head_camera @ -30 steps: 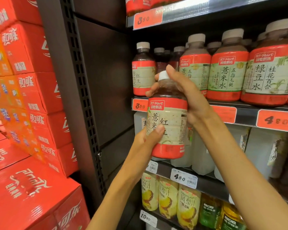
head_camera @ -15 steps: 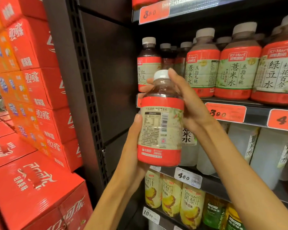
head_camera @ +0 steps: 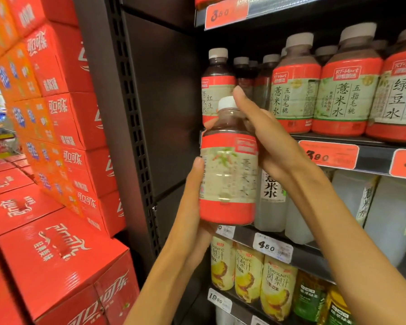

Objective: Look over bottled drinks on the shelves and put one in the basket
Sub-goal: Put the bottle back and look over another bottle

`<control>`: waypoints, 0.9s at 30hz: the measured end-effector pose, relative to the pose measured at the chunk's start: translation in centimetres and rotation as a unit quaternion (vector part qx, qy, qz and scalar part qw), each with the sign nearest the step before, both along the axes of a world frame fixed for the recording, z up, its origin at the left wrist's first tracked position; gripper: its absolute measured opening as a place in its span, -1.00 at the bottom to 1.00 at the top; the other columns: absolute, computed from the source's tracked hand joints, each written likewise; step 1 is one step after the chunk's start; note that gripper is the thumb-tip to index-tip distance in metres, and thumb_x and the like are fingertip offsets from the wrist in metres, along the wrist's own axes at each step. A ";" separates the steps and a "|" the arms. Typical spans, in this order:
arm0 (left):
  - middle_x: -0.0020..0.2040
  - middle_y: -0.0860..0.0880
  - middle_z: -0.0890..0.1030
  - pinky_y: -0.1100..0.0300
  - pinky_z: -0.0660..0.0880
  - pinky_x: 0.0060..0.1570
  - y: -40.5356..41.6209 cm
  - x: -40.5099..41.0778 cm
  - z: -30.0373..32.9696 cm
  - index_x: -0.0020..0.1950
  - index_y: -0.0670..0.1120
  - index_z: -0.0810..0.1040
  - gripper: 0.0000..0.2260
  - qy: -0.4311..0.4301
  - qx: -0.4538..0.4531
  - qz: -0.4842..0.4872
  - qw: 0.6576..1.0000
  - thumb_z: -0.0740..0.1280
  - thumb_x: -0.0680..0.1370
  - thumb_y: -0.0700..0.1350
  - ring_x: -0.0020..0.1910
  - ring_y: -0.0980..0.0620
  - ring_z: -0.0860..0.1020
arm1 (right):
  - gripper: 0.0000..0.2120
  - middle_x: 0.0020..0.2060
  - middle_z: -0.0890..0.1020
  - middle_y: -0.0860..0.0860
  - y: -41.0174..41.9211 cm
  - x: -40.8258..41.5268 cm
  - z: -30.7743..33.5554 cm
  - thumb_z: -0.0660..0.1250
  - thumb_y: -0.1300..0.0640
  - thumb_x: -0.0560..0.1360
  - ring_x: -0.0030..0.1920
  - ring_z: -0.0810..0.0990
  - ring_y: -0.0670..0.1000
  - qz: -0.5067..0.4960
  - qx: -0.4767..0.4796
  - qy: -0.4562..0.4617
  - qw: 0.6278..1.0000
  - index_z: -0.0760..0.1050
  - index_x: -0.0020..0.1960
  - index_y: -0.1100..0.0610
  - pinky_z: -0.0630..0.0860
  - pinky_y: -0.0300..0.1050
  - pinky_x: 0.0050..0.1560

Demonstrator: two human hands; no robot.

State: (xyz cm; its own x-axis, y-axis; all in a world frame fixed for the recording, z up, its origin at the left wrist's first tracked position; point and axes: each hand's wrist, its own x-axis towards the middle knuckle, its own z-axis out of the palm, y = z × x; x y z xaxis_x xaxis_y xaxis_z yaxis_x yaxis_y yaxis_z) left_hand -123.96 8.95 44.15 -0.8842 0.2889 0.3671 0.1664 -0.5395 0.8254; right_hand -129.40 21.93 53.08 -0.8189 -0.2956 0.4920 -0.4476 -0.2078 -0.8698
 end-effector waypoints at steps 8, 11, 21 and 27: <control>0.24 -0.20 0.59 -0.02 0.54 0.18 -0.4 -0.5 -0.6 0.36 -0.12 0.49 -0.39 -0.038 -0.025 -0.040 0.998 0.09 0.55 0.30 0.20 -0.17 0.58 | -0.63 -0.13 0.69 0.14 -0.2 0.6 -0.3 0.22 -0.06 0.57 -0.04 0.66 0.14 0.115 -0.097 -0.045 0.988 0.48 0.11 0.25 0.55 0.06 0.03; 0.27 -0.11 0.59 0.08 0.50 0.23 -0.9 -0.5 0.0 0.35 -0.05 0.49 -0.45 0.032 -0.085 0.032 0.995 0.03 0.57 0.27 0.28 -0.07 0.54 | -0.58 -0.14 0.71 0.13 0.1 1.1 0.1 0.25 -0.05 0.58 -0.11 0.68 0.05 -0.005 -0.053 0.019 0.998 0.50 0.12 0.34 0.59 -0.08 -0.08; 0.25 -0.20 0.58 -0.03 0.58 0.09 0.4 0.2 -0.1 0.33 -0.07 0.53 -0.39 -0.027 0.016 -0.081 0.996 0.25 0.44 0.31 0.13 -0.16 0.61 | -0.60 -0.10 0.71 0.11 0.7 0.7 0.0 0.23 -0.13 0.50 0.01 0.67 0.09 0.088 -0.050 -0.024 0.995 0.53 0.07 0.20 0.58 0.00 0.06; 0.30 -0.25 0.53 -0.08 0.48 0.26 0.2 -0.6 -0.8 0.39 -0.13 0.47 -0.34 -0.064 0.010 -0.115 0.991 0.19 0.48 0.31 0.26 -0.20 0.53 | -0.63 -0.22 0.68 0.14 0.3 0.7 0.1 0.21 -0.07 0.57 -0.19 0.69 0.06 0.077 -0.067 -0.037 0.994 0.59 -0.09 0.23 0.60 -0.10 -0.13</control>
State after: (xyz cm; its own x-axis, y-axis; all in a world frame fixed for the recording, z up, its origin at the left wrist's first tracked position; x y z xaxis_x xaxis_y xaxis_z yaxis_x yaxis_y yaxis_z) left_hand -124.54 9.15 43.39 -0.8358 0.4820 0.2629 -0.0686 -0.5667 0.8210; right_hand -128.66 22.28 53.19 -0.8046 -0.3555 0.4756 -0.3373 -0.3857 -0.8588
